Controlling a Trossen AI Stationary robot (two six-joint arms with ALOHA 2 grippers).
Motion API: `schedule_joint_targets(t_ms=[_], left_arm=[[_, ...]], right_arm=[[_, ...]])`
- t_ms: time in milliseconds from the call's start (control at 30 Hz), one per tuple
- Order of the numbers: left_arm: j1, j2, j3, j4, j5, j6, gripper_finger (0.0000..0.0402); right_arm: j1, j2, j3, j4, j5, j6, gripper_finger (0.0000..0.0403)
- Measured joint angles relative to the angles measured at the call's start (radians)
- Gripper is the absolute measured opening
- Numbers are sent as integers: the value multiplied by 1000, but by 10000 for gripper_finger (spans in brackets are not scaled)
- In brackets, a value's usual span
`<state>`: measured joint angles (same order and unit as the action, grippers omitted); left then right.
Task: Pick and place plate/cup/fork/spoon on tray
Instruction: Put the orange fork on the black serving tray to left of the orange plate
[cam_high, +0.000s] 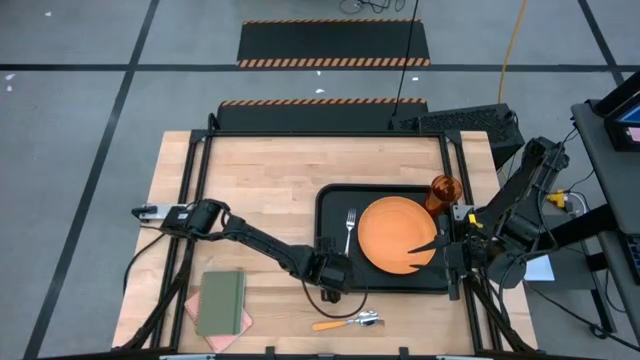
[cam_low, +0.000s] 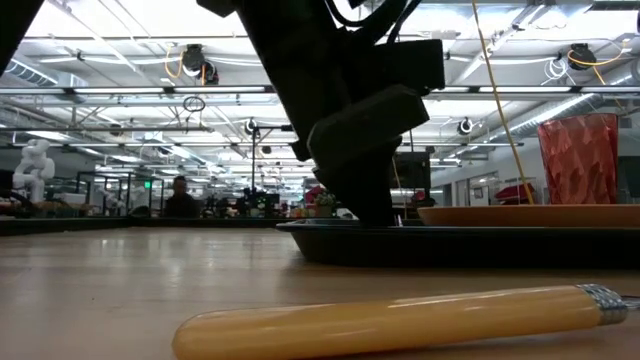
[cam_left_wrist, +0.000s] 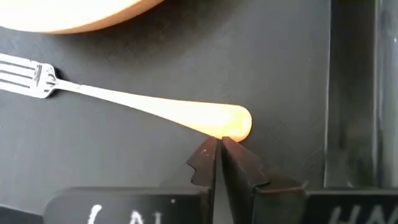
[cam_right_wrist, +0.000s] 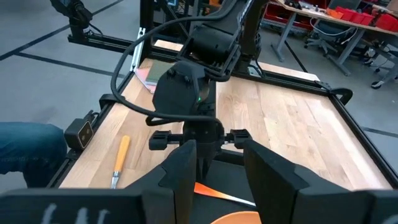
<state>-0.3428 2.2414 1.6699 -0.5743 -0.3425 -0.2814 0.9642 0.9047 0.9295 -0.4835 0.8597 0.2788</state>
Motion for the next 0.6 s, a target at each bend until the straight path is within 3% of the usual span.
schedule_joint_targets(t_ms=[233, 600], left_arm=[[7, 0, 0, 10, 2, 14, 7], [8, 0, 0, 57, 37, 7, 13]], right_arm=[[0, 0, 0, 0, 0, -5, 130], [0, 0, 0, 0, 0, -3, 130]])
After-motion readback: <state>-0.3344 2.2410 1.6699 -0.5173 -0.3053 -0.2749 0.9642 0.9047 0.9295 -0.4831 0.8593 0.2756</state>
